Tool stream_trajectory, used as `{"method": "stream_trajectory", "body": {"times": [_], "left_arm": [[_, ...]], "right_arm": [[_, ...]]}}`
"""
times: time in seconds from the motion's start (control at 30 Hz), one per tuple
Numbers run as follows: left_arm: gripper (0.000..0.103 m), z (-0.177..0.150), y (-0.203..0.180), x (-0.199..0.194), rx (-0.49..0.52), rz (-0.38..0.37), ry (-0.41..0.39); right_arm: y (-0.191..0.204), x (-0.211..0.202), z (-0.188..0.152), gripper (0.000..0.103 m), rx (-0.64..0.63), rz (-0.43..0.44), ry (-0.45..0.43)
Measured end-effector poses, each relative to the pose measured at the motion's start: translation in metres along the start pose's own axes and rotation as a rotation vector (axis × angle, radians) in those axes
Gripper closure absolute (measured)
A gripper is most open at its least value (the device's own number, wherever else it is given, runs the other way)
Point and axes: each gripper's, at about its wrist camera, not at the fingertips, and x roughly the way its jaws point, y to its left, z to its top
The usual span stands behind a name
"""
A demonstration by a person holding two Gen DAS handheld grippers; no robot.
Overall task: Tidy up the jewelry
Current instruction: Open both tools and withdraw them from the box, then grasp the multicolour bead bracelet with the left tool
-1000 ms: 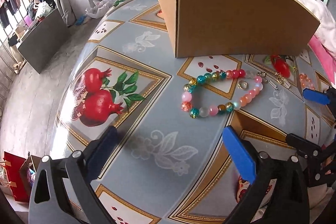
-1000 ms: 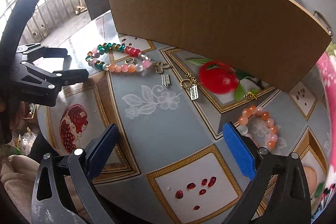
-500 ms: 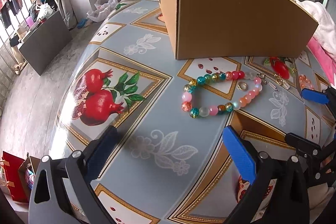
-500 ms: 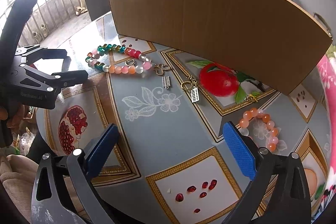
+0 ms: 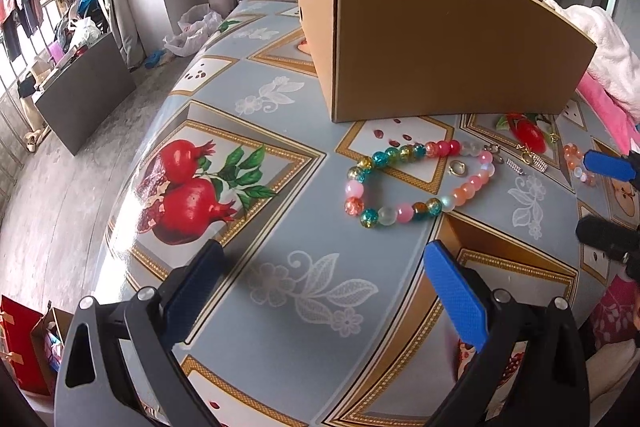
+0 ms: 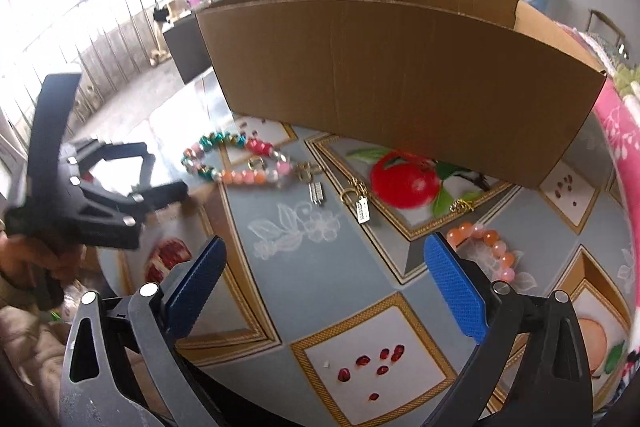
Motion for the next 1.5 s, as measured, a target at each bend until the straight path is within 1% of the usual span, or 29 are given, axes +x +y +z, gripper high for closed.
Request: {"method": "stream_trajectory", "body": {"times": [0.17,0.23,0.27,0.33,0.4,0.43,0.47,0.5,0.63,0.67,0.73,0.8,0.83,0.9,1.0,1.13,1.2,1.33,1.5], "left_arm": [[0.006,0.0,0.004,-0.005,0.004,-0.037,-0.041],[0.011,0.002,0.006,-0.01,-0.007,-0.059,-0.069],[0.013,0.004,0.007,-0.012,-0.011,-0.066,-0.081],[0.017,0.008,0.009,-0.016,-0.018,-0.077,-0.106],[0.028,0.013,0.011,-0.018,-0.02,-0.086,-0.123],[0.03,0.015,0.011,-0.019,-0.02,-0.088,-0.126],[0.034,0.017,0.012,-0.018,-0.021,-0.095,-0.128],[0.038,0.019,0.012,-0.018,-0.022,-0.1,-0.126],[0.049,0.024,0.011,-0.011,-0.02,-0.134,-0.108],[0.052,0.024,0.01,-0.009,-0.016,-0.142,-0.104],[0.056,0.024,0.008,-0.006,-0.006,-0.151,-0.095],[0.061,0.025,0.006,-0.002,0.004,-0.152,-0.084],[0.061,0.025,0.005,-0.001,0.005,-0.157,-0.08],[0.065,0.025,0.005,0.002,0.003,-0.163,-0.072],[0.069,0.025,0.005,0.006,0.001,-0.167,-0.056],[0.071,0.026,0.003,0.006,0.009,-0.167,-0.061],[0.072,0.026,0.002,0.007,0.018,-0.166,-0.063],[0.075,0.027,-0.001,0.008,0.036,-0.16,-0.064],[0.083,0.03,-0.006,0.01,0.05,-0.146,-0.064]], "right_arm": [[-0.005,-0.005,0.007,0.01,0.053,0.05,-0.016],[-0.007,-0.007,0.01,0.015,0.086,0.08,-0.016],[-0.009,-0.007,0.011,0.015,0.107,0.101,-0.014],[-0.013,-0.007,0.015,0.022,0.15,0.136,-0.012],[-0.014,-0.005,0.02,0.027,0.178,0.155,-0.008],[-0.013,-0.003,0.022,0.031,0.188,0.159,-0.006],[-0.013,-0.001,0.025,0.033,0.2,0.169,-0.002],[-0.012,0.002,0.028,0.038,0.217,0.189,0.004],[-0.007,0.016,0.037,0.055,0.262,0.246,0.027],[-0.004,0.019,0.039,0.057,0.266,0.252,0.033],[0.0,0.025,0.042,0.065,0.263,0.246,0.045],[0.005,0.03,0.045,0.07,0.254,0.233,0.056],[0.007,0.032,0.046,0.073,0.249,0.227,0.062],[0.011,0.036,0.048,0.076,0.238,0.213,0.073],[0.016,0.043,0.051,0.078,0.217,0.18,0.087],[0.025,0.051,0.055,0.083,0.19,0.14,0.108],[0.027,0.055,0.057,0.084,0.178,0.117,0.118],[0.028,0.058,0.059,0.084,0.169,0.1,0.129],[0.044,0.068,0.067,0.091,0.122,0.057,0.128]]}}
